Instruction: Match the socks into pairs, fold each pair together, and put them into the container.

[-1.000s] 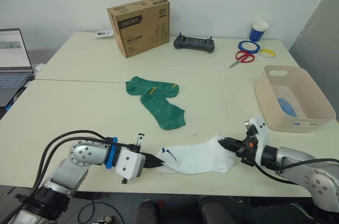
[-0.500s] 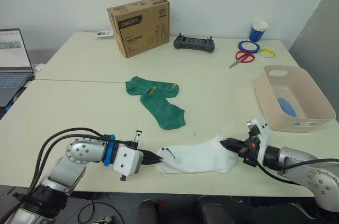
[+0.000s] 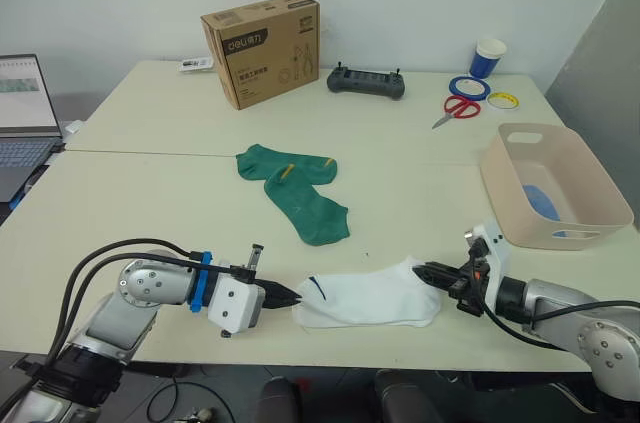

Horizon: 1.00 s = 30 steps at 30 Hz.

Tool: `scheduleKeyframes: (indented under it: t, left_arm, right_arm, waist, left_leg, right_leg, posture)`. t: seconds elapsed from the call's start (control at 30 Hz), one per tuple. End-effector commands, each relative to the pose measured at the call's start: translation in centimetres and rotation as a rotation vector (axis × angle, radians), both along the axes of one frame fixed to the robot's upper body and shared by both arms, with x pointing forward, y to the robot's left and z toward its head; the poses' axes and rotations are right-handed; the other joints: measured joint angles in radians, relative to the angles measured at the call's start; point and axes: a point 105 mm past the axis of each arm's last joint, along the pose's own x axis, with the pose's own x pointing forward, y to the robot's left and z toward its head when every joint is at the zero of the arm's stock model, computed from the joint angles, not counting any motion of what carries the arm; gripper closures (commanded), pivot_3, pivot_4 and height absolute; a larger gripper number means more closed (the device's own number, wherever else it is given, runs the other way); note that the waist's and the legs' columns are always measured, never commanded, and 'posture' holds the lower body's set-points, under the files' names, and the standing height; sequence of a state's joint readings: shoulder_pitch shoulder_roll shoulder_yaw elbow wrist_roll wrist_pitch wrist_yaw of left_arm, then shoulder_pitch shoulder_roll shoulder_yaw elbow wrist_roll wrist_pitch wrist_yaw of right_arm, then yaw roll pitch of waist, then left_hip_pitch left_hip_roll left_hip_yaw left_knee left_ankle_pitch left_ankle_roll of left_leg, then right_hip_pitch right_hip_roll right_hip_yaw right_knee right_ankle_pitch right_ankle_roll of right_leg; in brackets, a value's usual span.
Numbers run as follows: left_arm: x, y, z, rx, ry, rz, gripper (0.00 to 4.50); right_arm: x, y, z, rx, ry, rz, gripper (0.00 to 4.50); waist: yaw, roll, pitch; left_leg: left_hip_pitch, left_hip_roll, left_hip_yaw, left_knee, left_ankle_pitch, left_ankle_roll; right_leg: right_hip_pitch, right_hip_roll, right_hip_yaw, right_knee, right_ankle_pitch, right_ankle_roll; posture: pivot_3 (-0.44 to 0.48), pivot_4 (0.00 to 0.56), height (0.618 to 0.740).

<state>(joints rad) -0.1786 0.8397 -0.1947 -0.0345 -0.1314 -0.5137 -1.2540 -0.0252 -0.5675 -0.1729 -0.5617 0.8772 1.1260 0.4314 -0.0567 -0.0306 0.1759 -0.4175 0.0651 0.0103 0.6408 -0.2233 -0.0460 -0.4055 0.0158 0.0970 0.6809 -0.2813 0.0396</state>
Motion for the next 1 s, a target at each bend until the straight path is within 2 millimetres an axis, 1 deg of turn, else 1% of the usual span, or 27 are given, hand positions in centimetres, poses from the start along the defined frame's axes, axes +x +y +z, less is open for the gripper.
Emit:
scheduleKeyframes:
  t: [0.03,0.17,0.37,0.53,0.67,0.87,1.0]
  left_arm:
    - [-0.2,-0.5,-0.1,-0.011,-0.003,-0.010,4.50]
    - [-0.2,-0.6,-0.4,-0.006,0.000,-0.009,4.50]
    - [-0.1,-0.3,0.2,-0.014,-0.006,0.001,4.50]
    - [0.2,0.3,0.3,-0.003,-0.015,0.015,4.50]
    - [0.4,0.2,0.7,-0.008,-0.027,0.018,4.50]
    - [0.2,-0.2,0.1,-0.003,-0.016,0.008,4.50]
    - [-0.2,-0.4,-0.1,-0.002,0.007,-0.007,4.50]
  right_arm:
    - [0.3,-0.2,0.6,0.003,-0.038,-0.017,4.47]
    - [0.3,0.0,0.4,0.005,-0.033,-0.020,4.47]
    - [0.9,0.3,1.0,0.036,-0.057,-0.030,4.47]
    - [1.1,0.4,0.8,0.035,-0.054,-0.033,4.47]
    - [1.2,0.2,0.7,0.037,-0.056,-0.050,4.47]
    - [1.0,-0.3,-0.2,-0.010,-0.034,-0.055,4.47]
    - [0.9,-0.2,-0.3,0.003,-0.033,-0.059,4.47]
  waist:
    - [0.000,0.000,0.000]
    - [0.000,0.000,0.000]
    - [0.000,0.000,0.000]
    - [0.000,0.000,0.000]
    - [0.000,0.000,0.000]
    - [0.000,0.000,0.000]
    - [0.000,0.000,0.000]
  left_leg:
    - [0.000,0.000,0.000,0.000,0.000,0.000]
    - [0.000,0.000,0.000,0.000,0.000,0.000]
    - [0.000,0.000,0.000,0.000,0.000,0.000]
    - [0.000,0.000,0.000,0.000,0.000,0.000]
    - [0.000,0.000,0.000,0.000,0.000,0.000]
    - [0.000,0.000,0.000,0.000,0.000,0.000]
    - [0.000,0.000,0.000,0.000,0.000,0.000]
  right_leg:
    - [0.000,0.000,0.000,0.000,0.000,0.000]
    - [0.000,0.000,0.000,0.000,0.000,0.000]
    - [0.000,0.000,0.000,0.000,0.000,0.000]
    - [0.000,0.000,0.000,0.000,0.000,0.000]
    - [0.000,0.000,0.000,0.000,0.000,0.000]
    - [0.000,0.000,0.000,0.000,0.000,-0.001]
    - [0.000,0.000,0.000,0.000,0.000,0.000]
  posture:
    - [0.000,0.150,0.740]
    - [0.000,0.150,0.740]
    - [0.000,0.150,0.740]
    - [0.000,0.150,0.740]
    - [0.000,0.150,0.740]
    - [0.000,0.150,0.740]
    - [0.000,0.150,0.740]
